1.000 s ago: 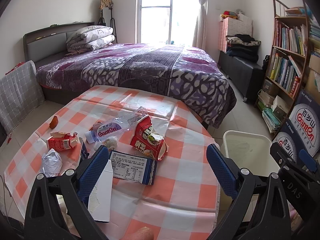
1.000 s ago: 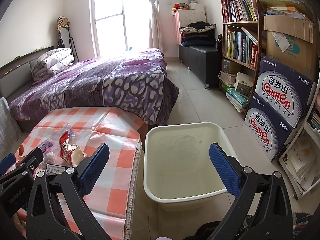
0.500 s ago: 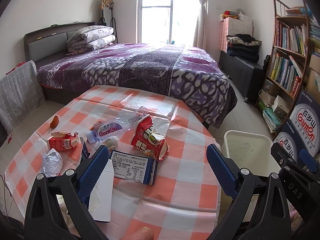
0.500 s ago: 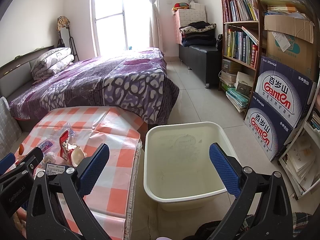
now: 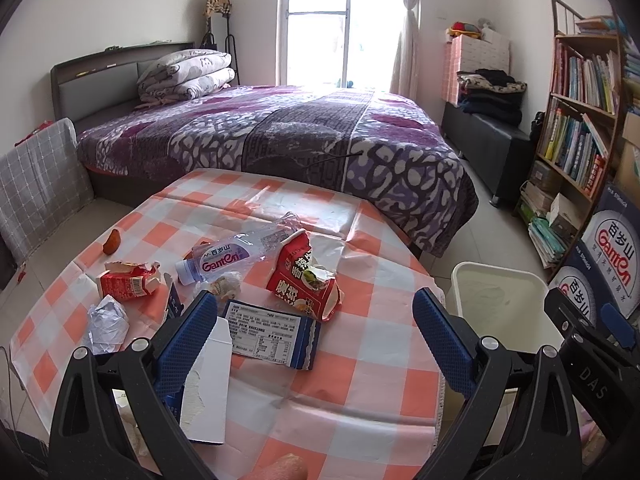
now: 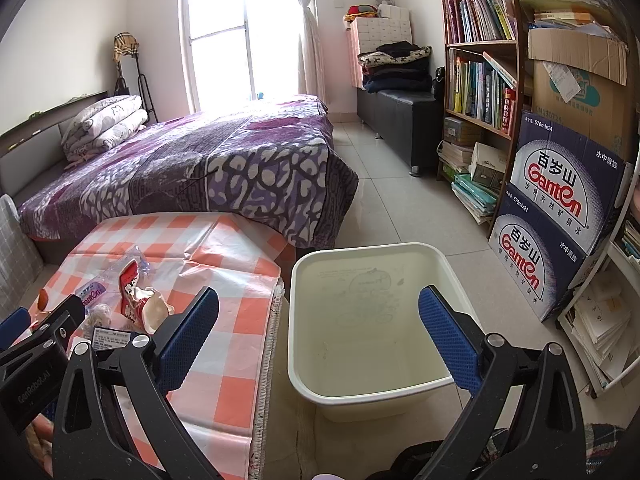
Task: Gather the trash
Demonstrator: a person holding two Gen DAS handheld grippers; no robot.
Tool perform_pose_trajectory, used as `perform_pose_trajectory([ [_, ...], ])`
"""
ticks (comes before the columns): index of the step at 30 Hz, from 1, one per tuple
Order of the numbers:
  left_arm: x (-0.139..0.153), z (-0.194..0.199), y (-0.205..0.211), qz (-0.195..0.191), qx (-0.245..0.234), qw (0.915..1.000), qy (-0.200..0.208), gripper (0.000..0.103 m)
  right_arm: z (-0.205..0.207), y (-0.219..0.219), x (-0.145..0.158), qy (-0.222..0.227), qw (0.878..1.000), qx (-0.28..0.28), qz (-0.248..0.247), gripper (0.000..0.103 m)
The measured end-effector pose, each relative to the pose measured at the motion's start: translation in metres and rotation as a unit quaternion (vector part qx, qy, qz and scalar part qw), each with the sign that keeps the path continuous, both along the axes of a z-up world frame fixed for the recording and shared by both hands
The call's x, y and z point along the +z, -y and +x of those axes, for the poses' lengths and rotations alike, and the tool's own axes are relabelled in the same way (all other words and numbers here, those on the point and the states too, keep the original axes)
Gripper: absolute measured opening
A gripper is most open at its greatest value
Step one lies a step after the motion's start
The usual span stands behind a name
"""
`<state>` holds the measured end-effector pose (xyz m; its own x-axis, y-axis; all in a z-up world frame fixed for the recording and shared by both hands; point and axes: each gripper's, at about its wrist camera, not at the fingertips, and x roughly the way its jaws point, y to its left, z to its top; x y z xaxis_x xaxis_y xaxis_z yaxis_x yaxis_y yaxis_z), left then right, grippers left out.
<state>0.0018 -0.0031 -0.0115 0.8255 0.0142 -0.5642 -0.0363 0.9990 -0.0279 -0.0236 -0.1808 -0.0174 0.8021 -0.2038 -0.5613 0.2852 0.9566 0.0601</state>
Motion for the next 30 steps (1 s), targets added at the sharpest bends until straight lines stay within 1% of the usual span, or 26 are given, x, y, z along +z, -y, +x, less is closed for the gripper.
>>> perform_pose_trajectory([
  [3, 0.000, 0.007, -0.014, 0.001, 0.015, 0.9998, -0.015, 0.095, 0.008, -0.001, -0.003, -0.013, 1.000, 0.007, 0.007, 0.096],
  [5, 0.004, 0.011, -0.028, 0.019, 0.028, 0.9993, -0.015, 0.095, 0.020, -0.005, -0.001, -0.031, 0.999, 0.023, 0.036, 0.096],
  [6, 0.005, 0.015, -0.036, 0.025, 0.037, 0.9988, -0.020, 0.095, 0.024, -0.010, 0.000, -0.037, 0.998, 0.031, 0.042, 0.096],
  [7, 0.007, 0.017, -0.043, 0.036, 0.047, 0.9980, -0.024, 0.095, 0.030, -0.011, 0.003, -0.054, 0.996, 0.039, 0.066, 0.096],
  [8, 0.008, 0.020, -0.050, 0.047, 0.056, 0.9967, -0.036, 0.095, 0.035, -0.015, 0.005, -0.064, 0.994, 0.048, 0.076, 0.096],
  [9, 0.009, 0.025, -0.060, 0.050, 0.066, 0.9953, -0.052, 0.095, 0.042, -0.019, 0.007, -0.079, 0.991, 0.059, 0.087, 0.096],
  [11, 0.008, 0.036, -0.078, 0.049, 0.077, 0.9909, -0.099, 0.096, 0.055, -0.031, 0.009, -0.094, 0.986, 0.088, 0.105, 0.096],
  [12, 0.007, 0.041, -0.091, 0.051, 0.082, 0.9878, -0.122, 0.096, 0.062, -0.039, 0.008, -0.100, 0.985, 0.100, 0.096, 0.096],
  [13, 0.000, 0.048, -0.099, 0.043, 0.085, 0.9821, -0.163, 0.096, 0.070, -0.049, 0.008, -0.105, 0.983, 0.119, 0.092, 0.096],
  [14, -0.006, 0.052, -0.110, 0.041, 0.092, 0.9781, -0.182, 0.096, 0.074, -0.055, 0.009, -0.109, 0.981, 0.133, 0.095, 0.096],
  [15, -0.007, 0.055, -0.123, 0.054, 0.104, 0.9730, -0.199, 0.096, 0.081, -0.064, 0.011, -0.119, 0.977, 0.150, 0.098, 0.096],
  [16, -0.010, 0.058, -0.135, 0.053, 0.114, 0.9680, -0.217, 0.096, 0.084, -0.072, 0.013, -0.125, 0.973, 0.162, 0.103, 0.096],
  [17, -0.013, 0.061, -0.150, 0.049, 0.122, 0.9640, -0.231, 0.096, 0.089, -0.078, 0.011, -0.133, 0.971, 0.171, 0.097, 0.096],
  [20, -0.028, 0.070, -0.192, 0.006, 0.138, 0.9465, -0.292, 0.096, 0.105, -0.101, 0.004, -0.167, 0.961, 0.204, 0.083, 0.096],
  [21, -0.033, 0.072, -0.202, -0.008, 0.140, 0.9406, -0.309, 0.096, 0.108, -0.110, 0.004, -0.175, 0.956, 0.218, 0.086, 0.096],
  [23, -0.044, 0.074, -0.219, -0.029, 0.142, 0.9301, -0.337, 0.096, 0.115, -0.123, -0.004, -0.193, 0.947, 0.238, 0.093, 0.096],
  [24, -0.048, 0.075, -0.227, -0.038, 0.145, 0.9263, -0.346, 0.096, 0.117, -0.131, -0.009, -0.210, 0.940, 0.248, 0.108, 0.096],
  [25, -0.053, 0.075, -0.234, -0.048, 0.146, 0.9232, -0.352, 0.096, 0.117, -0.137, -0.013, -0.216, 0.935, 0.254, 0.118, 0.096],
  [26, -0.058, 0.075, -0.239, -0.059, 0.148, 0.9201, -0.358, 0.096, 0.116, -0.144, -0.019, -0.231, 0.928, 0.260, 0.134, 0.096],
  [27, -0.064, 0.076, -0.243, -0.071, 0.147, 0.9161, -0.366, 0.096, 0.115, -0.152, -0.026, -0.246, 0.918, 0.269, 0.155, 0.096],
  [30, -0.079, 0.078, -0.250, -0.099, 0.145, 0.9068, -0.383, 0.096, 0.111, -0.172, -0.041, -0.275, 0.898, 0.284, 0.191, 0.096],
])
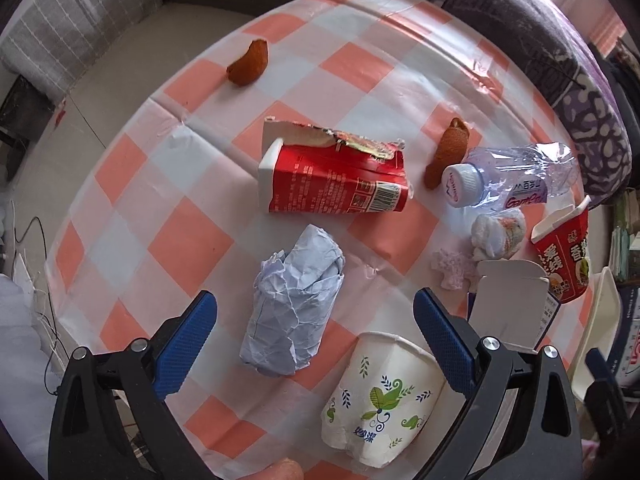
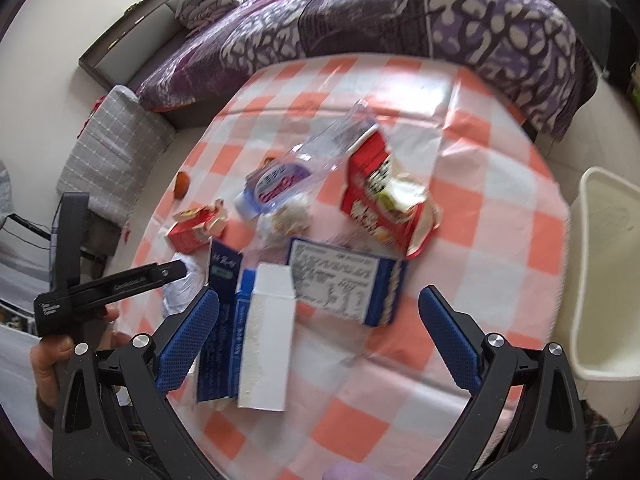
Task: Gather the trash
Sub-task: 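Grasp the white cardboard box with the right tool while the left tool reaches the crumpled grey paper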
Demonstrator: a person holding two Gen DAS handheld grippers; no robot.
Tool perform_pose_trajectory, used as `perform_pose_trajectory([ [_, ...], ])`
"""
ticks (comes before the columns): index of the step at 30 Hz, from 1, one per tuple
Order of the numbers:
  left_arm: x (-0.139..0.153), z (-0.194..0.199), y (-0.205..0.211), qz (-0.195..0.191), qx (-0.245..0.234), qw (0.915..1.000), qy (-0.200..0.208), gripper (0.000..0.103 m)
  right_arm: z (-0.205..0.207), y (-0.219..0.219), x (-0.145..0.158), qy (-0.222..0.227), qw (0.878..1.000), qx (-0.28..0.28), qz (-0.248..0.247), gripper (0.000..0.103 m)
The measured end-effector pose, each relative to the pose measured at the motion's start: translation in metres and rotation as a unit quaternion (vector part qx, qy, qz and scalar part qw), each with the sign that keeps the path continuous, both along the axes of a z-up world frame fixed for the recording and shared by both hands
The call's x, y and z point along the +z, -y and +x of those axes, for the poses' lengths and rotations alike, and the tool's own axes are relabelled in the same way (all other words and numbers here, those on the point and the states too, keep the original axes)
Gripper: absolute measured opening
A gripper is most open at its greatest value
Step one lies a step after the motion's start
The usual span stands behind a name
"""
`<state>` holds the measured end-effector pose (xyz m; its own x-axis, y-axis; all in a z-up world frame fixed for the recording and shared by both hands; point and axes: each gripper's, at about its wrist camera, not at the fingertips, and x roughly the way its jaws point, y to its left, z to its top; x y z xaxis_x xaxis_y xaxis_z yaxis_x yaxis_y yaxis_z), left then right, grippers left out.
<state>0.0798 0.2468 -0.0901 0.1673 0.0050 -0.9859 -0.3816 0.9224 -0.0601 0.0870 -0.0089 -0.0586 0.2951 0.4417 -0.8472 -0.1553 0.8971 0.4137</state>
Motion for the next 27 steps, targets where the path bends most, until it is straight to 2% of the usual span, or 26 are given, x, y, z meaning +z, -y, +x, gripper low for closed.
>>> perform_pose_trajectory([
  [4, -0.010, -0.001, -0.008, -0.006, 0.003, 0.9999, -0.009, 0.096, -0.003, -0.029, -0.017, -0.067, 0.997, 0.019, 0.024, 0.096],
  [9, -0.013, -0.001, -0.014, -0.031, 0.006, 0.9994, -0.012, 0.096, 0.000, -0.059, -0.024, -0.075, 0.997, 0.031, 0.017, 0.096],
  [14, -0.017, -0.006, -0.026, -0.050, 0.014, 0.9985, -0.017, 0.095, 0.006, -0.064, -0.064, -0.135, 0.990, 0.026, 0.029, 0.095],
  [16, -0.019, -0.007, -0.031, -0.064, 0.019, 0.9975, -0.022, 0.094, 0.004, -0.066, -0.076, -0.151, 0.987, 0.030, 0.039, 0.088],
  [17, -0.022, -0.005, -0.036, -0.072, 0.021, 0.9969, -0.023, 0.093, 0.003, -0.067, -0.081, -0.157, 0.986, 0.034, 0.042, 0.076],
  [21, -0.024, -0.010, -0.041, -0.087, 0.020, 0.9957, -0.024, 0.084, 0.000, -0.065, -0.088, -0.151, 0.986, 0.034, 0.058, 0.050],
  [24, -0.034, -0.014, -0.043, -0.088, 0.015, 0.9954, -0.034, 0.078, -0.002, -0.062, -0.090, -0.154, 0.985, 0.028, 0.077, 0.048],
  [26, -0.039, -0.017, -0.042, -0.073, 0.009, 0.9965, -0.038, 0.073, -0.004, -0.060, -0.090, -0.150, 0.985, 0.027, 0.074, 0.047],
  [27, -0.038, -0.018, -0.040, -0.063, 0.003, 0.9973, -0.038, 0.065, -0.004, -0.059, -0.088, -0.149, 0.986, 0.027, 0.073, 0.046],
])
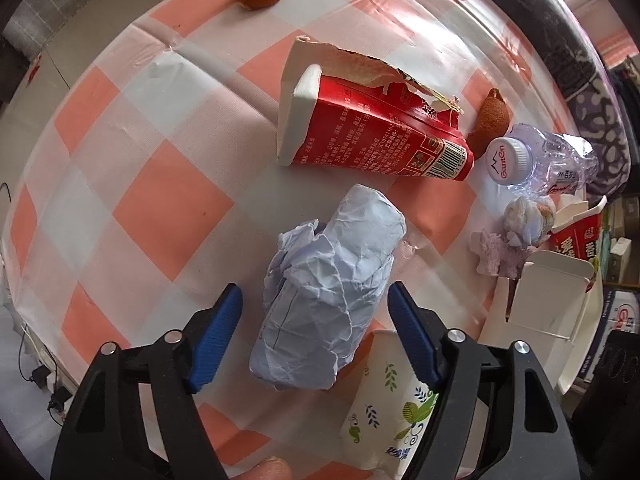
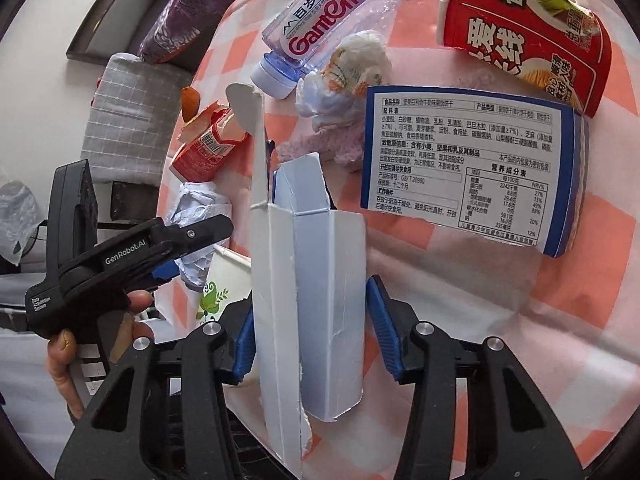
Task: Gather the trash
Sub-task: 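Lift the white box with the right tool while the left tool grasps the crumpled grey paper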
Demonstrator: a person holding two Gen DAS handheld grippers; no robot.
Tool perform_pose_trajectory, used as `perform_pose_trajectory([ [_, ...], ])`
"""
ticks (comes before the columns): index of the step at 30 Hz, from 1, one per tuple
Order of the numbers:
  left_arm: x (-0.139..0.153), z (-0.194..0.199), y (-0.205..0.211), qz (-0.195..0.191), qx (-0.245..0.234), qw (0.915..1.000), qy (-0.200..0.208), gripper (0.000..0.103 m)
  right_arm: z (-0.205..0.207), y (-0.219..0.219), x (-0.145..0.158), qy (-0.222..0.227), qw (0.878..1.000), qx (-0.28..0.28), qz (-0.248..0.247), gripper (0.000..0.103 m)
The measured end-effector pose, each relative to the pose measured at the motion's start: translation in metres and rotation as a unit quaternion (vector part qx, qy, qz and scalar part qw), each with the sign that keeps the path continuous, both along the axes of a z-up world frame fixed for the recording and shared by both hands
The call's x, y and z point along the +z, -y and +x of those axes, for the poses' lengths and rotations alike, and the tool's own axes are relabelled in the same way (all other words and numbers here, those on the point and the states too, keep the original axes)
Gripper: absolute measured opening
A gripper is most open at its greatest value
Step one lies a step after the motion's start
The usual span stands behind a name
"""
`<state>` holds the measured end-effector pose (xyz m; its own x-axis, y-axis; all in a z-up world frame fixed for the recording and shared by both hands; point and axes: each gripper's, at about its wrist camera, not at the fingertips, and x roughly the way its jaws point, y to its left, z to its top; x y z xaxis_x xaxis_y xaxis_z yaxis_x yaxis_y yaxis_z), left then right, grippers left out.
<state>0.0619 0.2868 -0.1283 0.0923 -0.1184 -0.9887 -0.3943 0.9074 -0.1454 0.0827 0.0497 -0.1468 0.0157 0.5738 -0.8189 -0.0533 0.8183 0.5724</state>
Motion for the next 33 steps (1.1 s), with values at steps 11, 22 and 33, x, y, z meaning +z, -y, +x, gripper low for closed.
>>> perform_pose_trajectory([
  [11, 0.050, -0.003, 0.027, 0.044, -0.023, 0.9952, 0.085, 0.045, 0.003, 0.009, 0.052, 0.103, 0.995, -0.015, -0.008, 0.046],
  [22, 0.140, 0.023, 0.102, 0.167, -0.063, 0.9441, 0.277, 0.046, 0.014, 0.072, 0.117, 0.236, 0.967, -0.089, -0.040, 0.047],
  [33, 0.161, 0.022, 0.170, 0.175, -0.081, 0.9168, 0.350, 0.046, 0.011, 0.154, 0.131, 0.292, 0.930, -0.182, -0.132, 0.047],
])
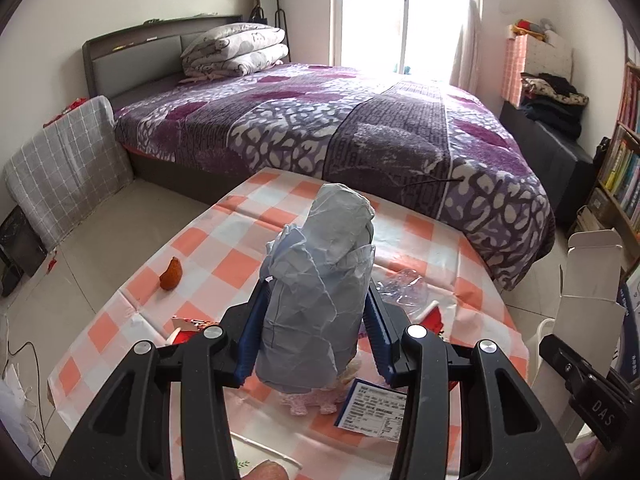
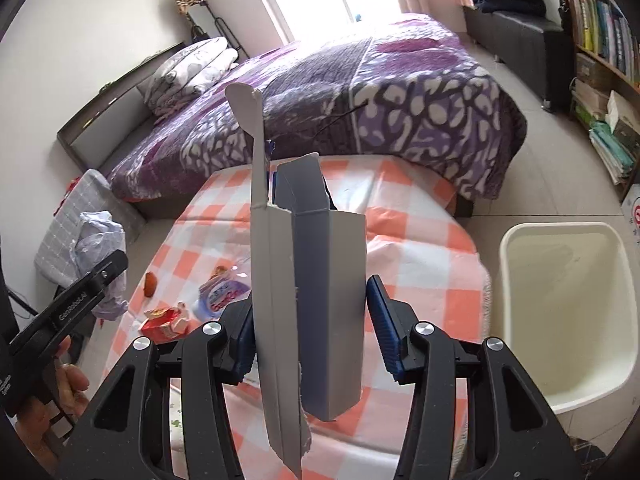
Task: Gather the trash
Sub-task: 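Lift the white box with the right tool while the left tool grasps the crumpled grey paper, then drop the white box into the white bin with the right tool while the left tool releases the paper there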
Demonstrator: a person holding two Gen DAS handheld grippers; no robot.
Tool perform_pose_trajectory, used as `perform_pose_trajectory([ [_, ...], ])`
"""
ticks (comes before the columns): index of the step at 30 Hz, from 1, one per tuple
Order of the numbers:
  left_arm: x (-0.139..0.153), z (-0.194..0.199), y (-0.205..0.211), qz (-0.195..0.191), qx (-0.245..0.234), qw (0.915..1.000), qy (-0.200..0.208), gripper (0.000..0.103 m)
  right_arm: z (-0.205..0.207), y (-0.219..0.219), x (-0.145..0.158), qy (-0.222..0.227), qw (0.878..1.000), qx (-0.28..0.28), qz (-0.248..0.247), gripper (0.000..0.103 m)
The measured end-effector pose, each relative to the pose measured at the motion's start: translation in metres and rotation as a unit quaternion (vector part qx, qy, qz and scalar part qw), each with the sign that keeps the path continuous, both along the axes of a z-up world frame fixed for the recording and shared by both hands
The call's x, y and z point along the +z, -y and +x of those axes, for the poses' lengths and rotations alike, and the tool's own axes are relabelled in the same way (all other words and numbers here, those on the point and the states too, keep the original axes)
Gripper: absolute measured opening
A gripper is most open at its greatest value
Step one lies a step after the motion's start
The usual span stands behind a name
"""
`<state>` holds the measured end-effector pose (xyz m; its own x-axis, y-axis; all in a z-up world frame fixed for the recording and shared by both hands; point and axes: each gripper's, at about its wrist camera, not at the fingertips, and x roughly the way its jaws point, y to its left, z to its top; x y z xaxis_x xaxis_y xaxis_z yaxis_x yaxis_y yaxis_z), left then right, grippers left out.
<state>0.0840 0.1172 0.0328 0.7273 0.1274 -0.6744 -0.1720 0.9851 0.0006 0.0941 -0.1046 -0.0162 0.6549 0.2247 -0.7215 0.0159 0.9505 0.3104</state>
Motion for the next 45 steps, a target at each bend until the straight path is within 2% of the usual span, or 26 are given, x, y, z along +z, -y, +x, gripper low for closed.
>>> perform_pose_trajectory([
  [6, -0.005, -0.002, 0.044, 0.024, -0.037, 0.9989, 0.014, 0.046, -0.008, 0.056, 0.005, 0.004, 0.996, -0.082, -0.029, 0.047],
  [16, -0.020, -0.010, 0.111, 0.043, -0.104, 0.9936, 0.008, 0.046, -0.022, 0.132, -0.005, -0.042, 0.982, -0.179, -0.039, 0.049],
  [19, -0.022, -0.014, 0.131, 0.051, -0.126, 0.9907, 0.006, 0.046, -0.027, 0.148, -0.007, -0.053, 0.976, -0.206, -0.047, 0.056],
  [21, -0.024, -0.016, 0.145, 0.057, -0.138, 0.9888, 0.004, 0.046, -0.028, 0.155, -0.005, -0.050, 0.974, -0.217, -0.047, 0.071],
  [25, -0.029, -0.019, 0.169, 0.062, -0.157, 0.9857, -0.002, 0.046, -0.035, 0.169, 0.001, -0.042, 0.969, -0.239, -0.052, 0.076],
  [29, -0.039, -0.022, 0.192, 0.066, -0.174, 0.9824, -0.013, 0.047, -0.038, 0.188, 0.003, -0.042, 0.965, -0.256, -0.033, 0.082],
  [36, -0.048, -0.022, 0.223, 0.029, -0.192, 0.9803, -0.037, 0.048, -0.043, 0.216, 0.003, -0.050, 0.956, -0.288, 0.000, 0.083],
  [45, -0.054, -0.016, 0.250, -0.043, -0.198, 0.9766, -0.073, 0.048, -0.050, 0.240, 0.002, -0.052, 0.947, -0.318, 0.004, 0.085],
])
